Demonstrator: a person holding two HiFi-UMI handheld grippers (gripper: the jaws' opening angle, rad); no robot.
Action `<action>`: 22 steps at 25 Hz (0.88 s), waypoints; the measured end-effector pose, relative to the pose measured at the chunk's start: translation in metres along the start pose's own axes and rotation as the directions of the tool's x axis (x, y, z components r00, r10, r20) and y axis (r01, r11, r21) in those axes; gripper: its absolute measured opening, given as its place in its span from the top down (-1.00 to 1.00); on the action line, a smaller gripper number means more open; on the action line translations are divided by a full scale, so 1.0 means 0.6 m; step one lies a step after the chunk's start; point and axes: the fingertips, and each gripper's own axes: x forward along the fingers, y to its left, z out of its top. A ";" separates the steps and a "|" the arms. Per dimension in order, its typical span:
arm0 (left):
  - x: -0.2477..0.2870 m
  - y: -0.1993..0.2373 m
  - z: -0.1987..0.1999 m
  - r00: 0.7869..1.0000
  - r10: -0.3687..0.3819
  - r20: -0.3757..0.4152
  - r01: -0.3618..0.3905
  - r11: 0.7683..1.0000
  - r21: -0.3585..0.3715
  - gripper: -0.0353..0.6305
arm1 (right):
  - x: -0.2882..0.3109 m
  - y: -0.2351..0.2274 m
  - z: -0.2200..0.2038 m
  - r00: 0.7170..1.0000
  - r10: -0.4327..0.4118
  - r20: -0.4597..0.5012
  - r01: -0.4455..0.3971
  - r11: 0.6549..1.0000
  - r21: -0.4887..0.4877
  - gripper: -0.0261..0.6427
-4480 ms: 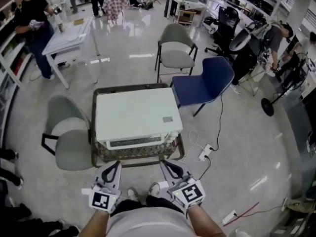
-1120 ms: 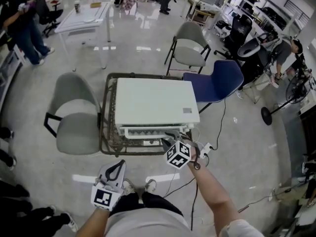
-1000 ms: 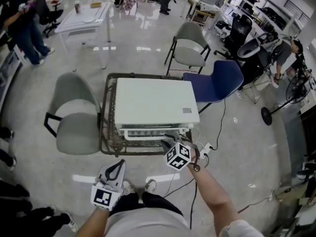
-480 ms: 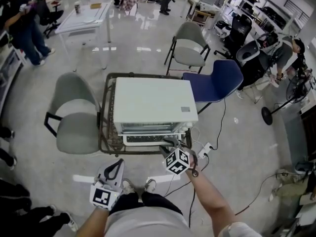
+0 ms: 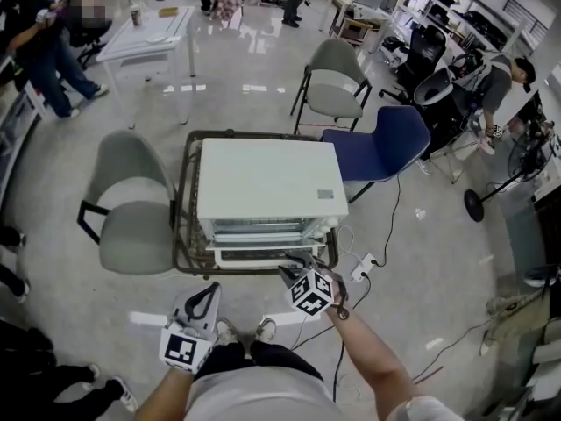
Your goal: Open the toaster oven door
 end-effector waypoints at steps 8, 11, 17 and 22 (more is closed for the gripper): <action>0.006 -0.007 0.003 1.000 0.000 -0.004 0.000 1.000 0.002 0.84 | -0.001 0.023 -0.018 1.000 -0.013 0.014 0.012 0.999 0.042 0.46; 0.008 -0.008 0.001 1.000 0.000 -0.009 0.000 1.000 0.004 0.84 | 0.001 0.038 -0.028 1.000 -0.003 0.011 0.002 0.999 0.050 0.46; 0.012 -0.009 -0.001 1.000 -0.009 -0.017 0.009 1.000 -0.004 0.84 | 0.004 0.051 -0.036 1.000 -0.025 0.018 0.024 0.996 0.080 0.44; 0.014 -0.010 -0.002 1.000 -0.014 -0.026 0.014 1.000 -0.002 0.84 | 0.005 0.062 -0.045 1.000 -0.017 0.012 0.016 0.994 0.107 0.43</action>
